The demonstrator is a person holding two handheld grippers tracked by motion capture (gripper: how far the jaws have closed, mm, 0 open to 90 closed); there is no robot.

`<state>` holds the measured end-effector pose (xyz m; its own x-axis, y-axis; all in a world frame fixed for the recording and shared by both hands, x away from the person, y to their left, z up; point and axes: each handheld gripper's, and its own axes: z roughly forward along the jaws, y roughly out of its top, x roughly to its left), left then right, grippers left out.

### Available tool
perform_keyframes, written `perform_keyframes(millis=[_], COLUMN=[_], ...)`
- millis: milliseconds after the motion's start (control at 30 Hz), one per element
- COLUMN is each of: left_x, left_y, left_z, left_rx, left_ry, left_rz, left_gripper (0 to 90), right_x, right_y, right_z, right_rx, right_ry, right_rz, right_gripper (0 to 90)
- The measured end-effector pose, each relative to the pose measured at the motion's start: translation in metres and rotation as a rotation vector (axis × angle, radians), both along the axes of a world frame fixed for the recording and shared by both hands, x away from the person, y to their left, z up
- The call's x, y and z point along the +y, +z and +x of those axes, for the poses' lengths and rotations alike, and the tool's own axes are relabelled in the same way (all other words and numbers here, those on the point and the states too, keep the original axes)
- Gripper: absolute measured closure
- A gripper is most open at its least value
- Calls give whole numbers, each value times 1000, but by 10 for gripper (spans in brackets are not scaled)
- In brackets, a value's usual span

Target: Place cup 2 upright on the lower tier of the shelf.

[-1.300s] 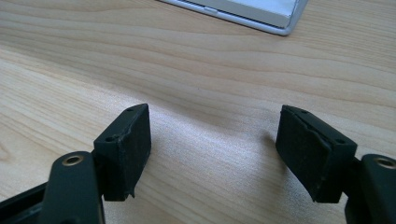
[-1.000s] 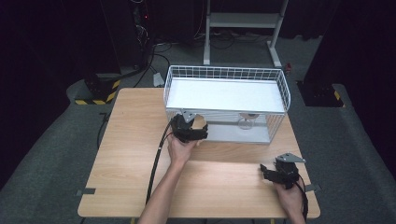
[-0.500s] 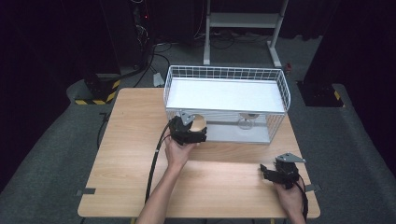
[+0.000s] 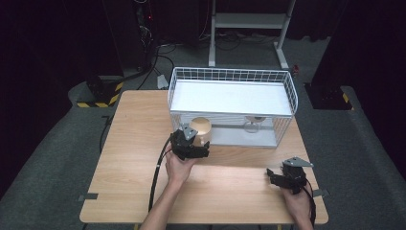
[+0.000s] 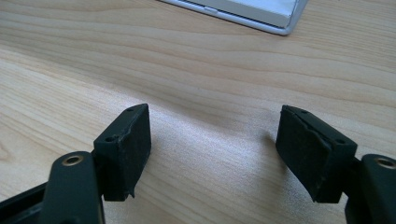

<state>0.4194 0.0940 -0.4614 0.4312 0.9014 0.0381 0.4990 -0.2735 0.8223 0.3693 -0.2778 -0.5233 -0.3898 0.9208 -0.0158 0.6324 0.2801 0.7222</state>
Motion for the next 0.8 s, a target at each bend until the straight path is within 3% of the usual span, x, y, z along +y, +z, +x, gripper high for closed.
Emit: perform_keyframes(millis=[100, 200, 400, 433, 567, 800], left_x=[-2, -6, -10, -11, -11, -14], left_y=[-6, -12, -17, -18, -20, -21], left_z=[-2, -2, 0, 1, 4, 10], left_rx=[3, -5, -6, -5, 5, -13], left_ry=[2, 43, 38, 51, 66, 96], left_rz=[12, 41, 63, 73, 67, 84], left_gripper=[65, 154, 197, 238, 284, 327], right_x=[0, 0, 0, 0, 0, 0], right_y=[0, 0, 0, 0, 0, 0], right_z=[0, 0, 0, 0, 0, 0], right_rx=[0, 0, 0, 1, 1, 1], right_ry=[0, 0, 0, -1, -1, -2], right_rz=[0, 0, 0, 0, 0, 0], right_gripper=[268, 268, 268, 268, 268, 268])
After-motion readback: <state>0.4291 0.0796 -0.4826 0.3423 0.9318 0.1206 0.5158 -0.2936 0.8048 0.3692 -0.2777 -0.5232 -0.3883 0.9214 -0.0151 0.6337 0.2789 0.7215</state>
